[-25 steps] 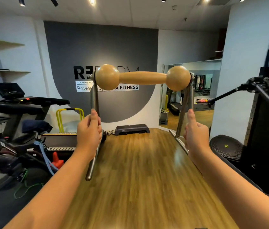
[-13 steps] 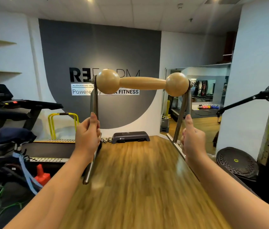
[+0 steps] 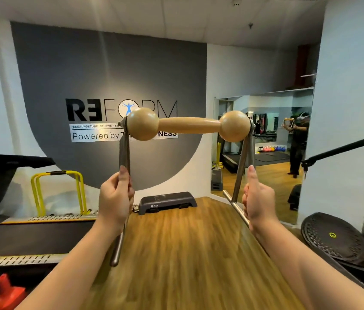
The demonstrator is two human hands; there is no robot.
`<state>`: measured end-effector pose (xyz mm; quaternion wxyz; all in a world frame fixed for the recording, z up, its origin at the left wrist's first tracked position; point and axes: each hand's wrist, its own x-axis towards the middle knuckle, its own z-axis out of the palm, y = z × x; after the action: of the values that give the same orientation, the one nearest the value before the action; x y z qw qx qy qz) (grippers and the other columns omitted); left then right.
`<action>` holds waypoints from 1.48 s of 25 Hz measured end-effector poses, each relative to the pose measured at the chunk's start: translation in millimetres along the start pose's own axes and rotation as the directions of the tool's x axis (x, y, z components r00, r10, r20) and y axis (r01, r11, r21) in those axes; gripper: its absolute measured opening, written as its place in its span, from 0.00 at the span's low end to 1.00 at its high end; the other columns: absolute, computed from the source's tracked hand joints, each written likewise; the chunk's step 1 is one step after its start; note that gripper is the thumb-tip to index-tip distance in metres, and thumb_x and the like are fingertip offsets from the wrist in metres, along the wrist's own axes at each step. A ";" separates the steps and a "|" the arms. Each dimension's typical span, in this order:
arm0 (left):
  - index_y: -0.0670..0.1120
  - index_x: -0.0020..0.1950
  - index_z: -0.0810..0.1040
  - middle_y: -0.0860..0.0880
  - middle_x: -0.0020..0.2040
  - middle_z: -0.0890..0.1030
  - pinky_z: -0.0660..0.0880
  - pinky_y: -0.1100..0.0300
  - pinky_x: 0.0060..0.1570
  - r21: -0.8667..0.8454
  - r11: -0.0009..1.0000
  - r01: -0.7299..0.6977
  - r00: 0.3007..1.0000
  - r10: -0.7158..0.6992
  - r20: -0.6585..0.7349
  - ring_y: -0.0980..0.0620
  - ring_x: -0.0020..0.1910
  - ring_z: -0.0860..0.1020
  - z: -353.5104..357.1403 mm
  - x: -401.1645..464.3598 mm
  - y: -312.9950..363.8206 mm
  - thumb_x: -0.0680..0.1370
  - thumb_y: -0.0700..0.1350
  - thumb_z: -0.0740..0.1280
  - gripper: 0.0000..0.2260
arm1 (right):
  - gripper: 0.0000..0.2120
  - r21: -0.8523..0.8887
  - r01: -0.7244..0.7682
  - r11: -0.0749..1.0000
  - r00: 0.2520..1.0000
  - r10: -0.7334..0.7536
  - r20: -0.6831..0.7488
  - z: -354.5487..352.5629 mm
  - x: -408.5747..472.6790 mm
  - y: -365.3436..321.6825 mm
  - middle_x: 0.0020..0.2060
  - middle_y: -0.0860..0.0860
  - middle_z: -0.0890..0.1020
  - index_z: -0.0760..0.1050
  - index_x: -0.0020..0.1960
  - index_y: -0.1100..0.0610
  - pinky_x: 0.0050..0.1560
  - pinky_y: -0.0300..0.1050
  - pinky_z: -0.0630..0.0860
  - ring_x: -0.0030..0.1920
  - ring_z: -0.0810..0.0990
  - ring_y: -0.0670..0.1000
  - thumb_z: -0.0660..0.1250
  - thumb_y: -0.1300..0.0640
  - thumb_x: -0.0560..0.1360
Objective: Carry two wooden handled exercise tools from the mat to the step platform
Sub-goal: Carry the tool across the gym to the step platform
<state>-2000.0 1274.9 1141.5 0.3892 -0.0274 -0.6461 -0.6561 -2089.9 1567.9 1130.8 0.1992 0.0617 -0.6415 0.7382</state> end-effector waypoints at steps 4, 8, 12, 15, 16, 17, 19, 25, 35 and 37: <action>0.46 0.40 0.71 0.53 0.26 0.67 0.61 0.63 0.20 0.016 0.999 -0.028 1.000 0.028 -0.007 0.55 0.22 0.62 29.9 85.3 -70.0 0.81 0.64 0.59 0.23 | 0.31 -0.019 -0.007 1.000 1.000 0.007 -0.004 40.0 99.3 45.9 0.22 0.47 0.66 0.64 0.29 0.51 0.29 0.47 0.62 0.25 0.63 0.49 0.60 0.31 0.80; 0.47 0.40 0.70 0.52 0.27 0.66 0.61 0.63 0.20 0.038 0.998 -0.042 0.999 0.043 -0.023 0.55 0.22 0.63 65.8 167.2 -134.6 0.81 0.65 0.59 0.23 | 0.31 0.005 0.001 1.000 0.999 -0.002 0.049 76.2 209.6 90.1 0.22 0.46 0.65 0.64 0.26 0.49 0.27 0.45 0.60 0.23 0.62 0.47 0.61 0.29 0.78; 0.45 0.41 0.70 0.52 0.26 0.67 0.61 0.63 0.19 0.059 0.997 -0.047 0.996 0.051 -0.070 0.55 0.21 0.63 102.7 252.3 -187.8 0.83 0.63 0.58 0.23 | 0.31 0.002 -0.027 1.000 0.994 0.026 0.106 118.2 316.6 128.1 0.22 0.46 0.66 0.65 0.26 0.50 0.27 0.45 0.61 0.22 0.63 0.45 0.62 0.28 0.77; 0.45 0.42 0.70 0.53 0.26 0.67 0.62 0.64 0.19 0.101 0.994 -0.033 0.995 0.042 -0.088 0.56 0.21 0.64 123.6 304.4 -214.3 0.85 0.59 0.57 0.21 | 0.32 0.019 -0.051 0.999 0.995 0.049 0.087 149.4 373.9 148.8 0.22 0.46 0.65 0.63 0.25 0.49 0.28 0.46 0.57 0.23 0.60 0.47 0.63 0.29 0.77; 0.45 0.42 0.70 0.53 0.26 0.67 0.62 0.64 0.19 0.107 0.994 -0.038 0.995 0.048 -0.091 0.57 0.21 0.63 128.6 322.5 -225.0 0.85 0.59 0.57 0.21 | 0.33 0.045 -0.063 0.997 0.994 0.058 0.094 160.8 392.7 157.2 0.22 0.46 0.64 0.62 0.24 0.50 0.27 0.46 0.57 0.23 0.60 0.47 0.63 0.29 0.78; 0.45 0.42 0.70 0.53 0.27 0.66 0.61 0.64 0.19 0.112 0.993 -0.047 0.994 0.057 -0.091 0.56 0.22 0.63 132.4 341.9 -236.9 0.85 0.59 0.57 0.20 | 0.33 0.064 -0.070 0.995 0.993 0.063 0.101 172.7 411.7 166.4 0.22 0.46 0.64 0.62 0.24 0.50 0.25 0.44 0.57 0.22 0.59 0.46 0.63 0.30 0.78; 0.45 0.41 0.69 0.53 0.27 0.65 0.60 0.63 0.20 0.116 0.991 -0.068 0.993 0.079 -0.089 0.56 0.22 0.62 137.3 382.6 -262.0 0.85 0.58 0.56 0.20 | 0.30 0.070 -0.063 0.996 0.994 0.056 0.099 198.6 448.8 185.4 0.22 0.45 0.64 0.62 0.27 0.49 0.22 0.42 0.57 0.21 0.60 0.45 0.63 0.30 0.78; 0.46 0.38 0.67 0.55 0.25 0.65 0.60 0.64 0.20 0.142 0.985 -0.101 0.990 0.113 -0.080 0.57 0.21 0.62 128.1 518.1 -348.5 0.85 0.59 0.56 0.22 | 0.29 0.078 -0.035 0.996 0.995 0.028 0.094 298.9 553.8 245.3 0.26 0.49 0.63 0.64 0.32 0.51 0.29 0.49 0.58 0.25 0.60 0.48 0.64 0.28 0.76; 0.45 0.40 0.69 0.51 0.28 0.65 0.61 0.61 0.21 0.212 0.969 -0.129 0.987 0.146 -0.068 0.56 0.24 0.63 126.7 745.7 -485.1 0.84 0.60 0.56 0.22 | 0.32 0.054 -0.024 0.998 0.999 0.023 0.026 458.2 733.6 340.3 0.22 0.48 0.67 0.65 0.28 0.51 0.31 0.47 0.61 0.23 0.64 0.48 0.63 0.26 0.73; 0.45 0.39 0.69 0.52 0.28 0.65 0.61 0.61 0.21 0.219 0.966 -0.136 0.985 0.154 -0.071 0.57 0.23 0.63 136.4 783.1 -521.7 0.84 0.61 0.57 0.23 | 0.31 0.070 -0.018 0.997 1.000 0.016 0.019 479.4 774.1 367.8 0.22 0.48 0.66 0.64 0.26 0.49 0.31 0.47 0.60 0.23 0.63 0.49 0.64 0.28 0.76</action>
<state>-2893.3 949.4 1154.6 0.4648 -0.0037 -0.6913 -0.5532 -3012.8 1232.6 1141.1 0.1847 0.0700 -0.6177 0.7612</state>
